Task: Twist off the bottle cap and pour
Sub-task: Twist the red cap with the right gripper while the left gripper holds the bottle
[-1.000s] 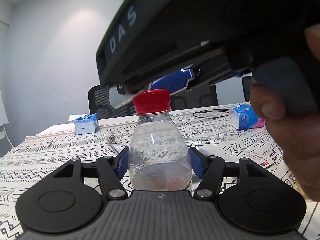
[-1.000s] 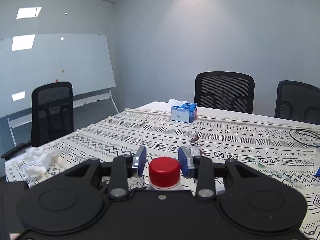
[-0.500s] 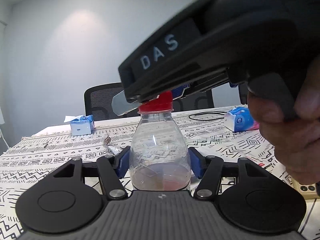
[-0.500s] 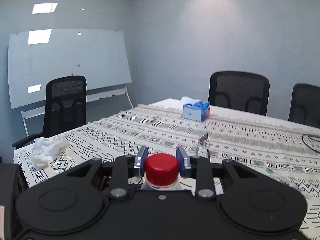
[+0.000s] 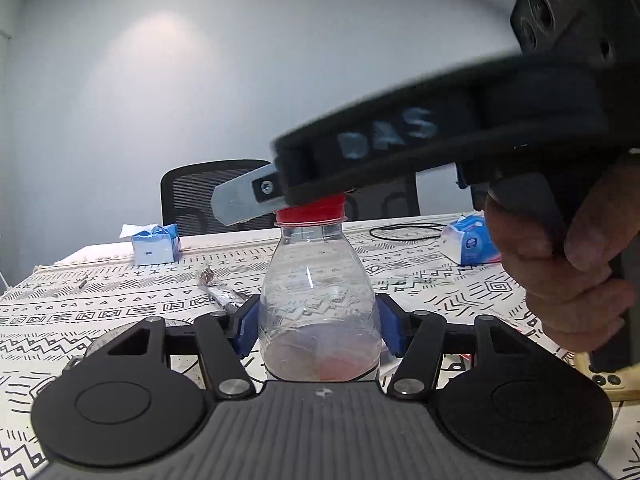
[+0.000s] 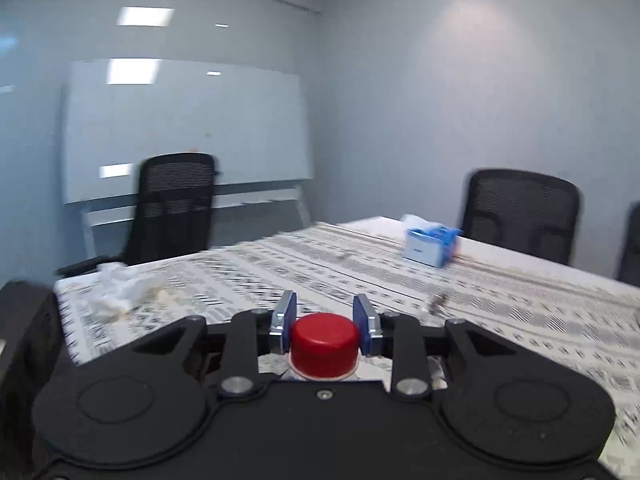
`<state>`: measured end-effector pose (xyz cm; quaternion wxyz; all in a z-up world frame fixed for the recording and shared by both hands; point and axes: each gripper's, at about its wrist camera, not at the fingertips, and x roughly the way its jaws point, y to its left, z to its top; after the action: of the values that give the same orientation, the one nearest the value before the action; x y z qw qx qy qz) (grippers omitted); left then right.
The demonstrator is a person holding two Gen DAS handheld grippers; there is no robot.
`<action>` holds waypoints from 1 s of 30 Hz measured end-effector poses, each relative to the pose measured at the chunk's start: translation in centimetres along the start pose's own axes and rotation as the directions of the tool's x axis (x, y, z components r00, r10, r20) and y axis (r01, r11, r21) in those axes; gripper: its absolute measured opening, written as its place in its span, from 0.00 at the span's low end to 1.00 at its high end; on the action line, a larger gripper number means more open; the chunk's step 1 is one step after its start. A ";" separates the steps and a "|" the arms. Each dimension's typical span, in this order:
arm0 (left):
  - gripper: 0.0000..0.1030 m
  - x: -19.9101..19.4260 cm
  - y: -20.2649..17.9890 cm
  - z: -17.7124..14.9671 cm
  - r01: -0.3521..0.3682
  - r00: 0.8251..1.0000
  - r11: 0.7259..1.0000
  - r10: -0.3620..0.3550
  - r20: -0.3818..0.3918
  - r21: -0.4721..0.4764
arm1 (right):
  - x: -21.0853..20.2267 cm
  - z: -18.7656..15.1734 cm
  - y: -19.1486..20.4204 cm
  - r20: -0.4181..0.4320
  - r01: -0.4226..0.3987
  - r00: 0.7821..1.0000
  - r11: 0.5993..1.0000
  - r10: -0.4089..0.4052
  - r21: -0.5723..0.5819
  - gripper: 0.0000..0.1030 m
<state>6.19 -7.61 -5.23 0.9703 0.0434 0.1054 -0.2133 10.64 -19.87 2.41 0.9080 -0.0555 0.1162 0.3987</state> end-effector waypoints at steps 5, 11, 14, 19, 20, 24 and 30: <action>0.55 -0.2 -0.3 0.1 -0.007 1.000 1.000 0.007 0.001 -0.001 | 0.0 1.2 1.1 -0.063 0.101 0.993 0.991 -0.096 0.090 0.37; 0.55 0.1 -1.0 -0.1 -0.045 0.999 0.999 0.045 0.009 0.023 | 1.2 1.2 5.1 -0.077 0.393 0.919 0.916 -0.388 0.084 0.32; 0.55 0.1 -0.8 -0.1 -0.039 0.999 0.999 0.039 0.009 0.021 | 1.2 0.8 5.1 -0.049 0.388 0.922 0.918 -0.385 0.082 0.32; 0.54 -0.1 -0.3 -0.1 -0.007 1.000 1.000 0.007 0.008 0.012 | -0.1 -0.2 3.0 0.004 0.213 0.977 0.976 -0.214 0.041 0.31; 0.54 -0.1 -0.2 -0.1 -0.003 1.000 1.000 0.003 0.008 0.012 | -0.2 -0.3 2.5 0.013 0.174 0.985 0.985 -0.174 0.023 0.31; 0.54 -0.1 0.0 0.1 0.012 1.000 1.000 -0.012 0.003 0.003 | -0.7 -0.5 -0.3 0.041 -0.035 0.999 0.999 0.036 -0.007 0.31; 0.55 0.2 -0.5 0.0 -0.011 1.000 1.000 0.011 0.008 0.012 | -1.2 0.6 1.6 -0.033 0.129 0.991 0.989 -0.127 0.073 0.36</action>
<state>6.11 -8.13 -5.32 0.9716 0.0491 0.0997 -0.2087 8.72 -19.51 3.29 0.9315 -0.0344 0.1400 0.3340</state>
